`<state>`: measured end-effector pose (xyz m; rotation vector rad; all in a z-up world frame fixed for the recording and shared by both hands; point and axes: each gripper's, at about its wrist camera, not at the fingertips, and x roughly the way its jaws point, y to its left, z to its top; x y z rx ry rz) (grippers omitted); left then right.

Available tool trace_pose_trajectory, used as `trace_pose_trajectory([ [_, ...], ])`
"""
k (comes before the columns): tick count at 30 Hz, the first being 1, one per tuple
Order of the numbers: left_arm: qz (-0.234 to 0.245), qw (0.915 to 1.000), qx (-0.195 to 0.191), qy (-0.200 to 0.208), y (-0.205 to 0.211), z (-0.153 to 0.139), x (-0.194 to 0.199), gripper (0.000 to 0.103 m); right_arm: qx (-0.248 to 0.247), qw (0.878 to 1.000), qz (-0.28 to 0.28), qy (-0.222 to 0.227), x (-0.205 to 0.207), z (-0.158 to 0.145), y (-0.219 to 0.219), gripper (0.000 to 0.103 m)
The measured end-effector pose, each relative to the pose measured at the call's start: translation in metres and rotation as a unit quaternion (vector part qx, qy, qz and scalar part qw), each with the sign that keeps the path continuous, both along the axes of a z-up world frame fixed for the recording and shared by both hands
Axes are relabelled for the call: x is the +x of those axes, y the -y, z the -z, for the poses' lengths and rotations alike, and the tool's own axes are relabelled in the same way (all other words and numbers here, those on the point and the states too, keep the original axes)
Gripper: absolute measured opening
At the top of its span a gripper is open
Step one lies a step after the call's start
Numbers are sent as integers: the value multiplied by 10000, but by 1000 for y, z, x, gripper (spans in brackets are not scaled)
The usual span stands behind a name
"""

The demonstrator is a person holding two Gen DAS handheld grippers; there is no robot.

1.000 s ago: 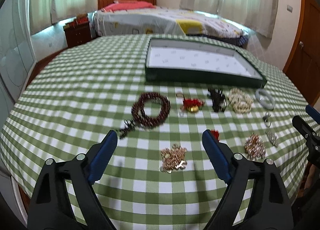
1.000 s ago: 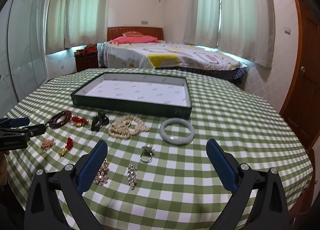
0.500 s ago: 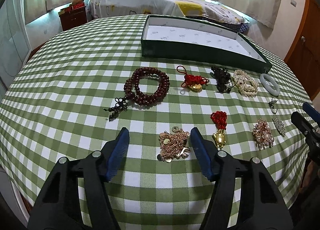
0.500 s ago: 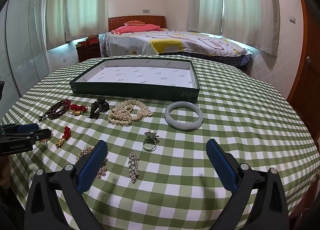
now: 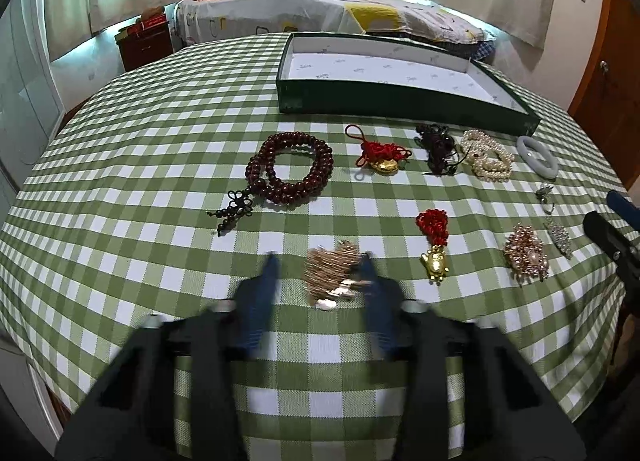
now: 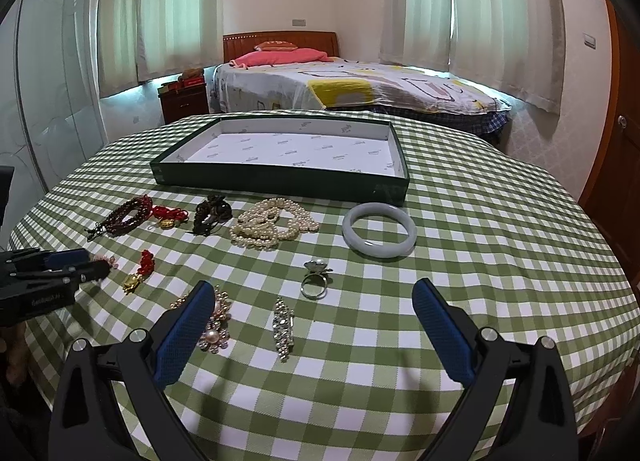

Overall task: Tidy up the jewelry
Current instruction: 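Grasp the tangled gold chain with the left tool while the right tool grasps the silver rhinestone pin, then carry the gold chain and silver pin into the green tray while both tools open to release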

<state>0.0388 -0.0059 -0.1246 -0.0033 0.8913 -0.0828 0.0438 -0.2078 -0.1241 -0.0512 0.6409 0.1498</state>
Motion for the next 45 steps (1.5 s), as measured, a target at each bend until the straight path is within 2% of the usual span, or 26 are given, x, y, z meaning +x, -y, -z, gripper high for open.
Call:
trace_pose_trajectory([
  [7, 139, 9995, -269, 65, -2, -1, -1, 18, 16, 9999, -49, -97, 0, 3, -4, 96],
  [9, 158, 9994, -266, 131, -2, -4, -2, 12, 45, 9999, -29, -132, 0, 5, -2, 94],
  [11, 188, 9994, -255, 164, 0, -5, -3, 12, 90, 9998, -26, -189, 1, 6, -1, 81],
  [12, 188, 9994, -255, 155, 0, -5, -2, 11, 113, 9996, -25, -243, 3, 7, 0, 60],
  [13, 180, 9994, -262, 148, 0, -5, -2, 11, 130, 9994, -13, -330, 4, 9, 1, 52],
  [18, 141, 9994, -278, 154, -2, -5, 0, 11, 228, 9986, -86, -465, 6, 14, 2, 49],
  [25, 139, 9994, -270, 192, -3, -7, -1, 11, 113, 9970, -332, -684, 10, 20, -8, 28],
  [32, 125, 9993, -262, 228, -4, -9, 0, 10, 81, 9955, -360, -874, 14, 26, -9, 19],
  [34, 122, 9993, -263, 227, -4, -9, 0, 10, 95, 9953, -392, -881, 14, 27, -9, 13],
  [45, 122, 9989, -224, 381, -3, -16, -2, 10, 146, 9968, -330, -707, 9, 20, -5, 12],
])
